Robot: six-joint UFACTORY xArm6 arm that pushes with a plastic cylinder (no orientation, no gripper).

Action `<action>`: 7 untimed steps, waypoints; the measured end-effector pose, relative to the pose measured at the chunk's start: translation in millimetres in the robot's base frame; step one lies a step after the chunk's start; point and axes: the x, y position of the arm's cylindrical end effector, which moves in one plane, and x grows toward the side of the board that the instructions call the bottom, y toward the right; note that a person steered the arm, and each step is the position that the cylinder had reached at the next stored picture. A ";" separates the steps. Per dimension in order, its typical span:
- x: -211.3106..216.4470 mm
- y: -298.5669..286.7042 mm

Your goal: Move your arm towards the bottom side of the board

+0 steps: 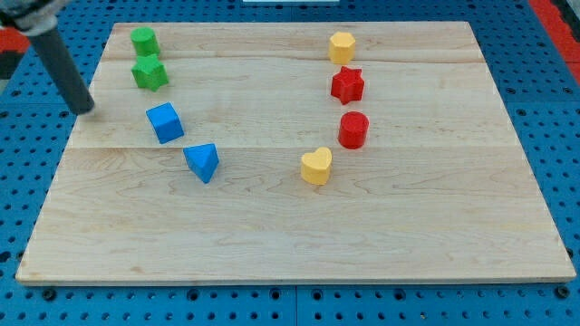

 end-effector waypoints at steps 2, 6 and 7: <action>59.0 60.3; 69.1 53.5; 69.2 24.4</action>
